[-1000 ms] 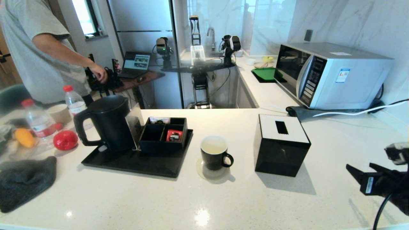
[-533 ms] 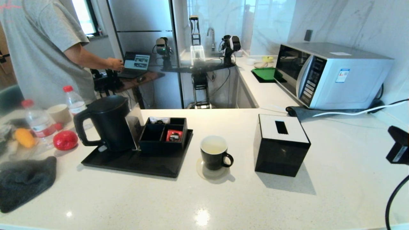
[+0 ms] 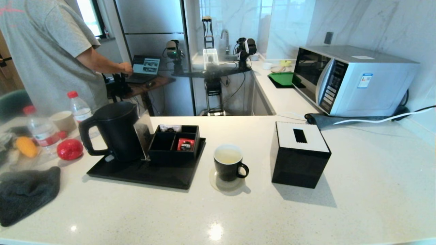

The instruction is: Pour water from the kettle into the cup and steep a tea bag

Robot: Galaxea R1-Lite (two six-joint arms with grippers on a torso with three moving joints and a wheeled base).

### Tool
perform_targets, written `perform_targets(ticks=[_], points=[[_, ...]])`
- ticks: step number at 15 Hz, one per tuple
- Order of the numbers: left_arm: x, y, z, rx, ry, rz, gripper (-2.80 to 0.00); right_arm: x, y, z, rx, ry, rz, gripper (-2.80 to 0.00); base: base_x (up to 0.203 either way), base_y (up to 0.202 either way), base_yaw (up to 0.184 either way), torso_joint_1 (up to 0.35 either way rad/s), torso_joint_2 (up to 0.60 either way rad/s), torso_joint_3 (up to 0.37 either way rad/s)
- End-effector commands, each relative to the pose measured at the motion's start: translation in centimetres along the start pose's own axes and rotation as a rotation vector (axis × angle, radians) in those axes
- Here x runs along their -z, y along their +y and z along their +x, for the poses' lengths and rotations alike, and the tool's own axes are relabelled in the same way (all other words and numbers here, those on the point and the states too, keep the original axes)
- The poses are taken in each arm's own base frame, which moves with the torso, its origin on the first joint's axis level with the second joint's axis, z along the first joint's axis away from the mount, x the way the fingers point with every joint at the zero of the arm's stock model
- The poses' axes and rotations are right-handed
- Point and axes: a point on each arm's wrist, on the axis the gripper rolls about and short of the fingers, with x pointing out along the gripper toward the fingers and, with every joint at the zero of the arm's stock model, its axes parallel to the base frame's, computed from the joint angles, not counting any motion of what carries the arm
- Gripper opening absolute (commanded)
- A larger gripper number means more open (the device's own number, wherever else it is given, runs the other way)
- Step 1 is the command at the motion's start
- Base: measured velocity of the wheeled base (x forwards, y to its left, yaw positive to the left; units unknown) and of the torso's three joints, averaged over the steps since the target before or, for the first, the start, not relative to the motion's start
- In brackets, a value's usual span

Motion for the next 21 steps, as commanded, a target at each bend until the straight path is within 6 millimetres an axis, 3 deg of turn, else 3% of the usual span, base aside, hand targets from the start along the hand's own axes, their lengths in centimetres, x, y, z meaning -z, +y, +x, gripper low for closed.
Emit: perform_targets(ticks=[1, 6, 8, 11, 17, 21], points=[[0.0, 0.0, 0.0, 0.0, -0.001, 0.0, -2.8, -0.7, 0.9, -4.7, -0.056, -0.042, 0.007, -2.8, 0.0, 0.0, 0.0, 0.0, 0.0, 0.0], [0.0, 0.0, 0.0, -0.001, 0.0, 0.0, -2.8, 1.3, 1.4, -11.1, -0.159, -0.052, 0.033, -2.8, 0.0, 0.0, 0.0, 0.0, 0.0, 0.0], [0.0, 0.0, 0.0, -0.001, 0.0, 0.0, -2.8, 1.9, 1.4, -11.4, -0.175, -0.061, 0.043, -2.8, 0.0, 0.0, 0.0, 0.0, 0.0, 0.0], [0.0, 0.0, 0.0, -0.001, 0.0, 0.0, -2.8, 4.7, 1.7, -11.3, -0.176, -0.004, 0.038, -2.8, 0.0, 0.0, 0.0, 0.0, 0.0, 0.0], [0.0, 0.0, 0.0, 0.001, -0.001, 0.0, -2.8, 5.5, 1.8, -14.4, -0.113, -0.086, 0.014, -2.8, 0.0, 0.0, 0.0, 0.0, 0.0, 0.0], [0.0, 0.0, 0.0, -0.001, 0.0, 0.0, -2.8, 9.1, 2.0, -14.3, -0.049, 0.098, -0.015, -2.8, 0.0, 0.0, 0.0, 0.0, 0.0, 0.0]])
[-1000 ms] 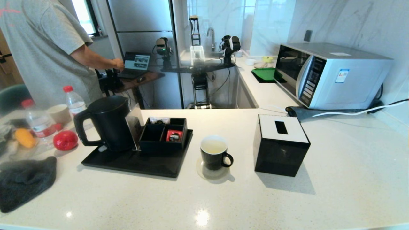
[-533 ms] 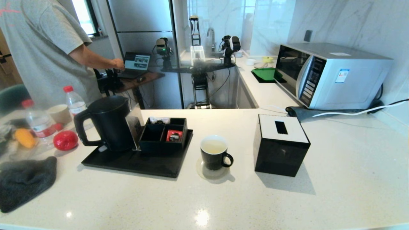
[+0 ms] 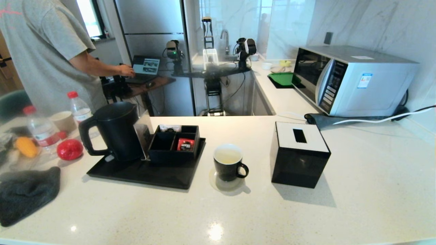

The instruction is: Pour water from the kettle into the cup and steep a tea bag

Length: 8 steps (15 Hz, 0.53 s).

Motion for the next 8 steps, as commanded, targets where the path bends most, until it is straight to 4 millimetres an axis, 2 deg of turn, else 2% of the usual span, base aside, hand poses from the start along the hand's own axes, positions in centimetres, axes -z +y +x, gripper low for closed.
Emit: perform_targets(ticks=[1, 8], points=[[0.0, 0.0, 0.0, -0.001, 0.0, 0.0, -2.8, 1.84, 0.2, -0.25, -0.008, 0.126, -0.011, -2.8, 0.0, 0.0, 0.0, 0.0, 0.0, 0.0], [0.0, 0.0, 0.0, -0.001, 0.0, 0.0, -2.8, 1.86, 0.21, -0.31, -0.009, 0.14, 0.017, -2.8, 0.0, 0.0, 0.0, 0.0, 0.0, 0.0]])
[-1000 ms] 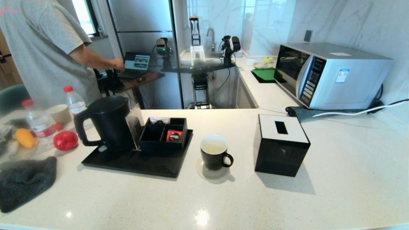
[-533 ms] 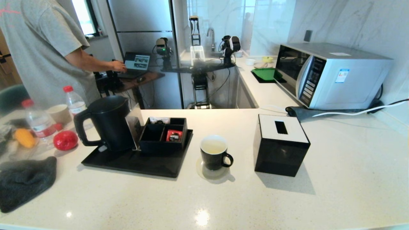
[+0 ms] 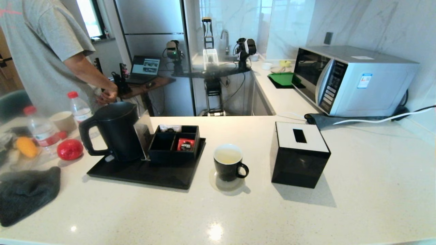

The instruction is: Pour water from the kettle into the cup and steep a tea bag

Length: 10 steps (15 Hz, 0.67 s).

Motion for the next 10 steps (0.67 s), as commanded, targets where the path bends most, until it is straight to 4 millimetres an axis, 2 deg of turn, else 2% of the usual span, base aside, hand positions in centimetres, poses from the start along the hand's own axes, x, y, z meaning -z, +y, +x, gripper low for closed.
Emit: perform_targets(ticks=[1, 10], points=[[0.0, 0.0, 0.0, -0.001, 0.0, 0.0, -2.8, 0.02, 0.0, 0.01, -0.001, 0.002, 0.003, -2.8, 0.0, 0.0, 0.0, 0.0, 0.0, 0.0], [0.0, 0.0, 0.0, -0.001, 0.0, 0.0, -2.8, 0.04, -0.02, 0.02, 0.012, 0.003, 0.01, -2.8, 0.0, 0.0, 0.0, 0.0, 0.0, 0.0]])
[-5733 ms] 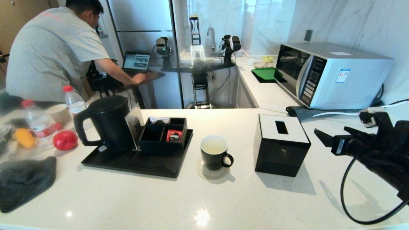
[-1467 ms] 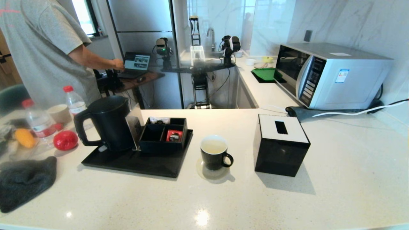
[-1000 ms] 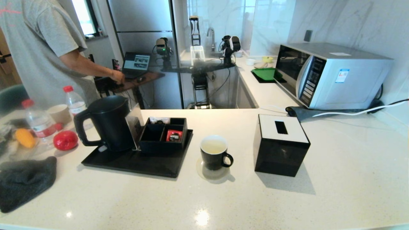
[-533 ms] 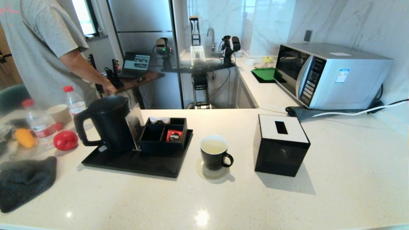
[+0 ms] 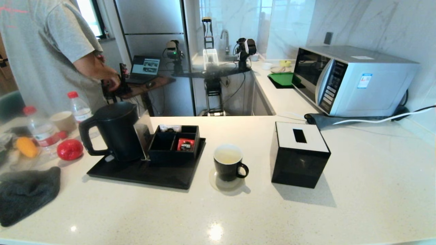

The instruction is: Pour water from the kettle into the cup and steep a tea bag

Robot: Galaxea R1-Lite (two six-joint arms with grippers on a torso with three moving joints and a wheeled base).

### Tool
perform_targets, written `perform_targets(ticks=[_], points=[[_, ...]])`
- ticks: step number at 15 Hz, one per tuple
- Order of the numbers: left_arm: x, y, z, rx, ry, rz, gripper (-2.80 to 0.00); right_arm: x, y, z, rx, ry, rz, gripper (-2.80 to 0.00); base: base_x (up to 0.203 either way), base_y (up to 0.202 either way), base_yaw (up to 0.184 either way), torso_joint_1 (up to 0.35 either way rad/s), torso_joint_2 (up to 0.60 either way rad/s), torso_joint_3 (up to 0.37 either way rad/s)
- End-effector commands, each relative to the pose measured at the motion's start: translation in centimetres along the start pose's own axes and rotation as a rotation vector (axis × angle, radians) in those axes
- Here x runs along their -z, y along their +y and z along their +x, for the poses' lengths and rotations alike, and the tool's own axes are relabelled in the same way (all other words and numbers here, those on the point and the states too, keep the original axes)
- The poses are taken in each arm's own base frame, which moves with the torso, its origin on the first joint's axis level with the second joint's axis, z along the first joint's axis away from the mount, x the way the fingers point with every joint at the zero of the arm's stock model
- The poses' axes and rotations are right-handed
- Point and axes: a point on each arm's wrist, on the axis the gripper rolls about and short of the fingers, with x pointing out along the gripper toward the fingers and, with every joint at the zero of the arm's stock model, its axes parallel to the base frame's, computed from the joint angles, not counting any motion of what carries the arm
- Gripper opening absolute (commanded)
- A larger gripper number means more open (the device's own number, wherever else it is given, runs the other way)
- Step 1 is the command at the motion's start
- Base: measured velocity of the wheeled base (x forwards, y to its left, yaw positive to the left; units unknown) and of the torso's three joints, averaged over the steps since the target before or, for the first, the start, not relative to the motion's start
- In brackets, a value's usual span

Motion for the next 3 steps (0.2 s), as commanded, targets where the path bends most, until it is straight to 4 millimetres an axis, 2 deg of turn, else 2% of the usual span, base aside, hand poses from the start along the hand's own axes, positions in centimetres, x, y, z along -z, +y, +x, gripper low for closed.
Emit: perform_targets(ticks=[1, 3], points=[[0.0, 0.0, 0.0, -0.001, 0.0, 0.0, -2.8, 0.05, 0.01, 0.04, -0.001, -0.001, 0.014, -2.8, 0.0, 0.0, 0.0, 0.0, 0.0, 0.0], [0.0, 0.0, 0.0, 0.0, 0.0, 0.0, -2.8, 0.04, 0.0, 0.05, 0.002, -0.004, 0.057, -2.8, 0.0, 0.0, 0.0, 0.0, 0.0, 0.0]])
